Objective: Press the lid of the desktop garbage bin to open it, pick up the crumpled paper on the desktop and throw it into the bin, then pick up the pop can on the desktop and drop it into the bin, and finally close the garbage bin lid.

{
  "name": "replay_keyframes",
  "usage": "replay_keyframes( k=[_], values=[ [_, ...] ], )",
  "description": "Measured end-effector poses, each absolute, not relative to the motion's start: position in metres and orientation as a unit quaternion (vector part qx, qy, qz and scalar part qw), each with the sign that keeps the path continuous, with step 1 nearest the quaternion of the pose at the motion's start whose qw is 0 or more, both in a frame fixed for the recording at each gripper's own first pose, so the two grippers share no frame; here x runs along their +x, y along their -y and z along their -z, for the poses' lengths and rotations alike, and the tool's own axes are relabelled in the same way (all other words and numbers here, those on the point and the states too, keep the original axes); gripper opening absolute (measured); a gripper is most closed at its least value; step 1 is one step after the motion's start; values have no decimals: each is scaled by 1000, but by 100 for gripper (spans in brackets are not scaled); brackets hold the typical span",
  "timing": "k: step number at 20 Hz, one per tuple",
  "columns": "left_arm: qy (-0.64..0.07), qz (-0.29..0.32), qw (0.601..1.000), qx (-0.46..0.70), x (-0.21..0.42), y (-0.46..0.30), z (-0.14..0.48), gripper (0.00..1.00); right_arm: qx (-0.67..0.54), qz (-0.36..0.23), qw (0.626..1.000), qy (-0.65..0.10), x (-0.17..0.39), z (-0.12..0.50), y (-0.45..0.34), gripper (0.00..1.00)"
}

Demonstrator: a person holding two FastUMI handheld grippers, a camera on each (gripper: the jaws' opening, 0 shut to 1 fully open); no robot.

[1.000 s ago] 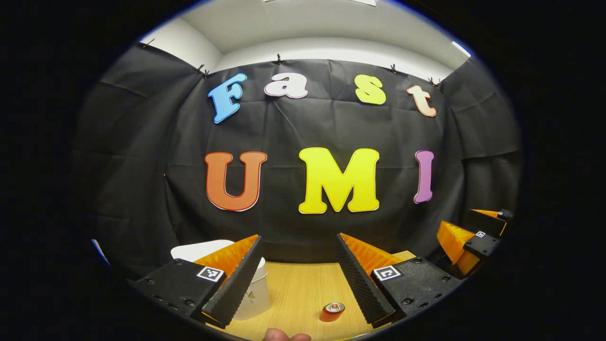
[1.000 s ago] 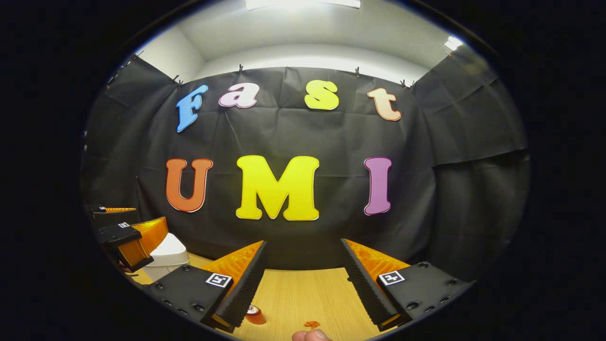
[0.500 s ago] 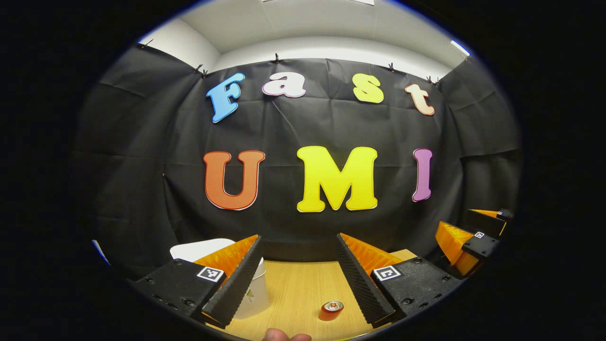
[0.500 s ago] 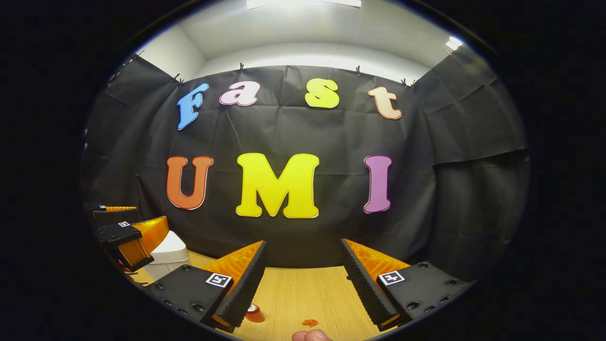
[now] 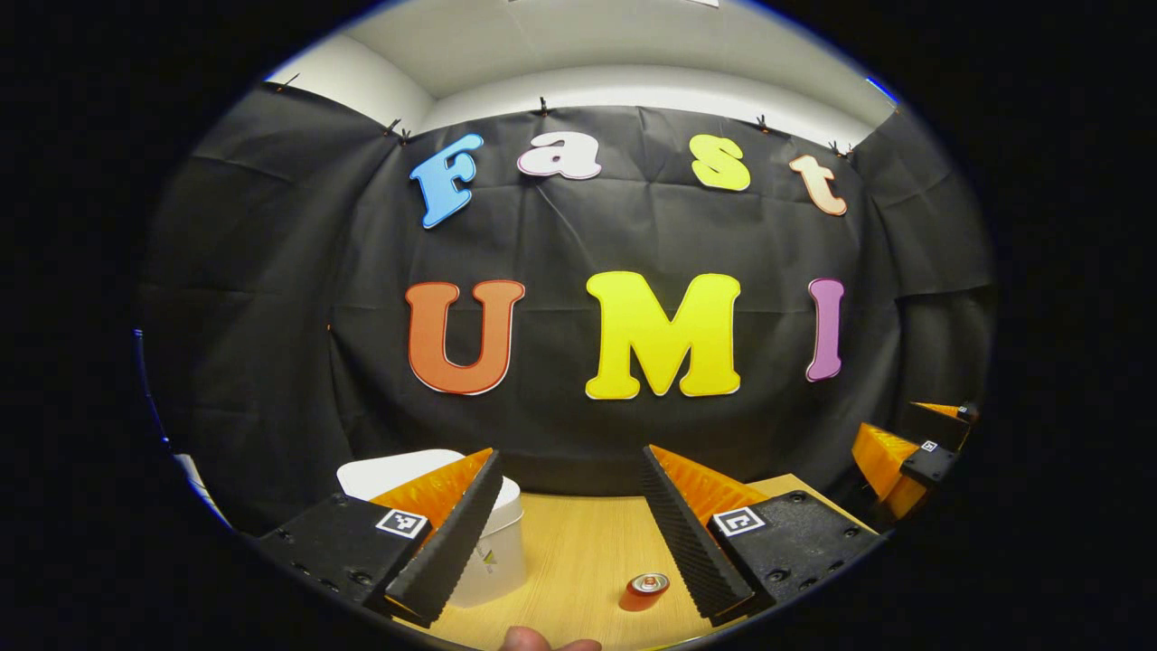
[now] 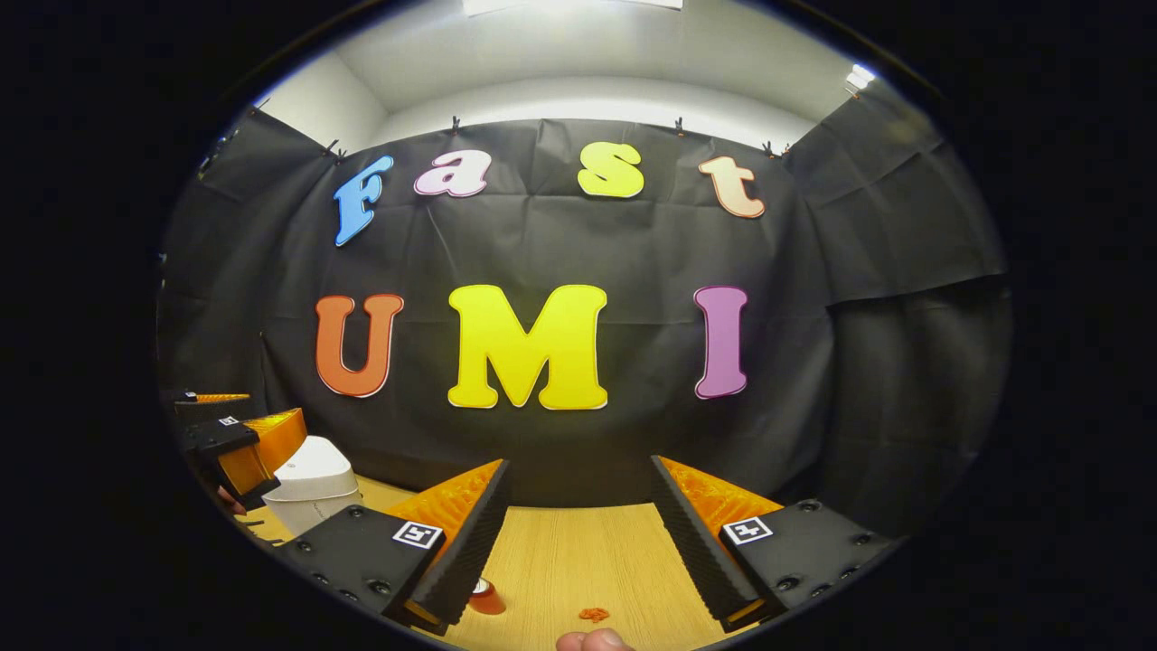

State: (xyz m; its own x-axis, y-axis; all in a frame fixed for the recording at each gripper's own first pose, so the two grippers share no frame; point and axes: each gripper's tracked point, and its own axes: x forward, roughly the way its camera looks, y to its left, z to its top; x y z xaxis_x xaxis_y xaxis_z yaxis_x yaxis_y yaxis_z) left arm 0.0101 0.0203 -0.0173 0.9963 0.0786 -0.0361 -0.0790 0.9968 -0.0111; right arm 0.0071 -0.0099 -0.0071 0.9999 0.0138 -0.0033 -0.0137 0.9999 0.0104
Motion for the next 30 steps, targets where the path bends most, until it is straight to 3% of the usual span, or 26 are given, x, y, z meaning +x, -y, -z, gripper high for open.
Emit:
replay_keyframes(
  k=[6,10,13,18,20,22,23,24,27,30],
  values=[
    [-20,-94,995,3,29,-55,20,98,3,-19,1000,-1,21,7,12,96],
    [-28,-142,989,14,45,-89,26,90,5,-29,1000,-5,33,9,13,96],
    [-42,-175,984,16,56,-113,35,77,2,-39,999,-8,40,11,10,96],
    [-73,-214,974,5,69,-137,59,66,-4,-56,998,-11,46,11,4,96],
    [-81,-221,972,-10,76,-139,68,54,-11,-62,998,-9,48,10,2,93],
    [-91,-223,970,-21,83,-141,79,53,-16,-64,998,-11,50,12,3,96],
    [-99,-226,969,-22,86,-144,85,43,-17,-65,998,-12,51,12,3,96],
    [-105,-234,966,-23,88,-147,90,40,-18,-66,998,-13,52,14,3,93],
    [-118,-265,956,-30,89,-159,101,19,-22,-68,997,-17,55,15,2,96],
    [-145,-278,949,-30,89,-168,118,10,-26,-72,997,-20,57,16,-1,96]
  ],
)
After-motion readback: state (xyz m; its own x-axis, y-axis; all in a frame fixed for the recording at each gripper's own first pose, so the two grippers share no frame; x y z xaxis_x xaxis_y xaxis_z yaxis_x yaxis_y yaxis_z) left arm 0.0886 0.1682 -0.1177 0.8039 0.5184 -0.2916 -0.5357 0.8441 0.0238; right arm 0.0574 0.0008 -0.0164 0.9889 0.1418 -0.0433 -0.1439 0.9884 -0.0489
